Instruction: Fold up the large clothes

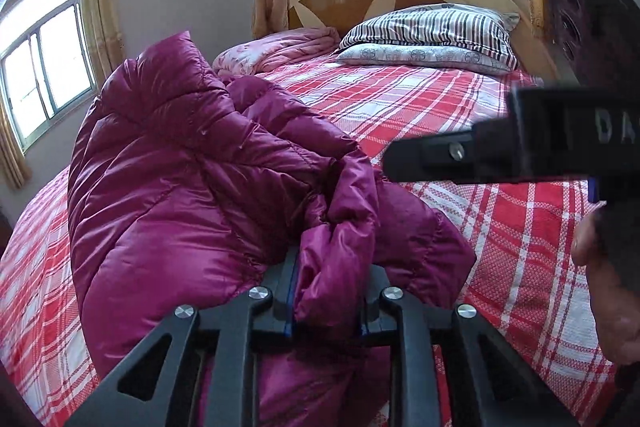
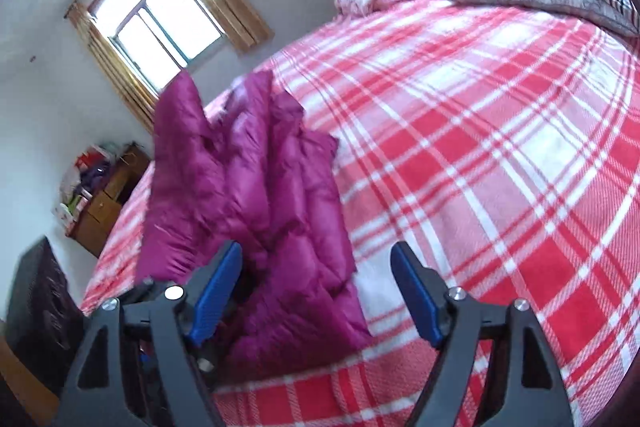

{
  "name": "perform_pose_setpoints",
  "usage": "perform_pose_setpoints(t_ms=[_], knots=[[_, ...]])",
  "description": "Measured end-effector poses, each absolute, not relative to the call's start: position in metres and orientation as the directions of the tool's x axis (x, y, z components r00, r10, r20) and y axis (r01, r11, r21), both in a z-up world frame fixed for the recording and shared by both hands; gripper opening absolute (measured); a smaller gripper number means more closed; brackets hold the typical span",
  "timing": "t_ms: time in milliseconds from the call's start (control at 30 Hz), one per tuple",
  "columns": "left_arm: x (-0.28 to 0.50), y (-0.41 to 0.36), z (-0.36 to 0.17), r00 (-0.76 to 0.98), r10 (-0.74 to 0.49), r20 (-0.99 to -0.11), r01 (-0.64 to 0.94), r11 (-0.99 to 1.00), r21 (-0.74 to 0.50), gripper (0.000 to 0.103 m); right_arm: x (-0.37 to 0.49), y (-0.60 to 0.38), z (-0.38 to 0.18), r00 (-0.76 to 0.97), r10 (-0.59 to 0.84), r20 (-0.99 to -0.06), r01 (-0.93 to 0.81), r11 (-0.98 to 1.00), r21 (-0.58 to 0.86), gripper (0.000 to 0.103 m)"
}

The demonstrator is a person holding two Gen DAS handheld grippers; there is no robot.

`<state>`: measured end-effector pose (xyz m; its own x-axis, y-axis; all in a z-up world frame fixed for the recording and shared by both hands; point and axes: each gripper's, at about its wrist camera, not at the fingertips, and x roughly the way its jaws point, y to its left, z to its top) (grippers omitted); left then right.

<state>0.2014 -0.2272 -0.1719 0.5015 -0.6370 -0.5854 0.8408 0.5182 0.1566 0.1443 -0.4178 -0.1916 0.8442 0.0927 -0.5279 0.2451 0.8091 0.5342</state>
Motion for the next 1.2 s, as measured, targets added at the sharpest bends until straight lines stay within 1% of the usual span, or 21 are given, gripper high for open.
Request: perform_pose_setpoints(t_ms=[67, 100, 133, 167, 267, 333, 367, 433, 500, 567, 600, 633, 733, 867, 1000, 1100, 1200], knots=[[0.202, -0.225, -0.171, 0.495, -0.640, -0.587, 0.845, 0.513, 0.153, 0.027, 0.158, -0.418, -0.191, 0.844, 0.165, -0.511, 0.177, 0.813, 0.555, 0.072], [0.201, -0.223, -0.169, 0.494, -0.642, -0.587, 0.845, 0.512, 0.152, 0.028, 0.165, -0.414, -0.193, 0.828, 0.196, -0.525, 0.154, 0.821, 0.550, 0.070], [0.201, -0.223, -0.169, 0.494, -0.642, -0.587, 0.845, 0.512, 0.151, 0.029, 0.173, -0.410, -0.197, 0.805, 0.222, -0.551, 0.143, 0.827, 0.543, 0.063], [0.201, -0.222, -0.169, 0.494, -0.640, -0.589, 0.845, 0.513, 0.151, 0.030, 0.178, -0.410, -0.202, 0.791, 0.227, -0.568, 0.150, 0.828, 0.541, 0.059], [0.195, -0.222, -0.169, 0.499, -0.631, -0.595, 0.844, 0.509, 0.168, 0.038, 0.184, -0.414, -0.213, 0.770, 0.229, -0.596, 0.180, 0.818, 0.547, 0.057], [0.188, -0.216, -0.165, 0.505, -0.633, -0.587, 0.844, 0.505, 0.182, 0.046, 0.184, -0.414, -0.215, 0.763, 0.214, -0.610, 0.191, 0.827, 0.529, 0.055], [0.185, -0.214, -0.164, 0.509, -0.633, -0.584, 0.843, 0.504, 0.188, 0.048, 0.182, -0.413, -0.215, 0.760, 0.207, -0.616, 0.197, 0.829, 0.523, 0.055], [0.179, -0.206, -0.158, 0.514, -0.637, -0.574, 0.841, 0.506, 0.191, 0.056, 0.183, -0.415, -0.220, 0.753, 0.208, -0.624, 0.211, 0.822, 0.529, 0.055], [0.179, -0.198, -0.152, 0.513, -0.648, -0.562, 0.840, 0.515, 0.173, 0.060, 0.181, -0.415, -0.221, 0.750, 0.207, -0.629, 0.213, 0.824, 0.526, 0.055], [0.183, -0.185, -0.143, 0.527, -0.652, -0.545, 0.826, 0.543, 0.149, 0.068, 0.182, -0.416, -0.223, 0.749, 0.201, -0.632, 0.215, 0.828, 0.518, 0.055], [0.186, -0.179, -0.140, 0.547, -0.645, -0.533, 0.811, 0.566, 0.148, 0.076, 0.181, -0.415, -0.223, 0.748, 0.198, -0.633, 0.216, 0.830, 0.515, 0.055], [0.191, -0.172, -0.136, 0.571, -0.640, -0.514, 0.793, 0.593, 0.143, 0.082, 0.181, -0.415, -0.223, 0.747, 0.195, -0.635, 0.217, 0.832, 0.511, 0.055], [0.210, -0.166, -0.134, 0.626, -0.593, -0.506, 0.738, 0.660, 0.139, 0.085, 0.180, -0.411, -0.224, 0.745, 0.177, -0.643, 0.220, 0.845, 0.487, 0.055], [0.241, -0.182, -0.151, 0.666, -0.503, -0.552, 0.680, 0.714, 0.170, 0.085, 0.180, -0.401, -0.223, 0.743, 0.126, -0.658, 0.227, 0.877, 0.424, 0.054], [0.257, -0.195, -0.160, 0.662, -0.493, -0.565, 0.669, 0.729, 0.148, 0.091, 0.179, -0.396, -0.224, 0.741, 0.085, -0.667, 0.232, 0.899, 0.372, 0.054], [0.258, -0.199, -0.161, 0.664, -0.489, -0.566, 0.667, 0.730, 0.152, 0.093, 0.175, -0.399, -0.221, 0.741, 0.065, -0.669, 0.257, 0.892, 0.371, 0.055], [0.257, -0.202, -0.164, 0.664, -0.486, -0.568, 0.668, 0.727, 0.158, 0.093, 0.158, -0.401, -0.201, 0.774, -0.013, -0.633, 0.305, 0.884, 0.355, 0.055]])
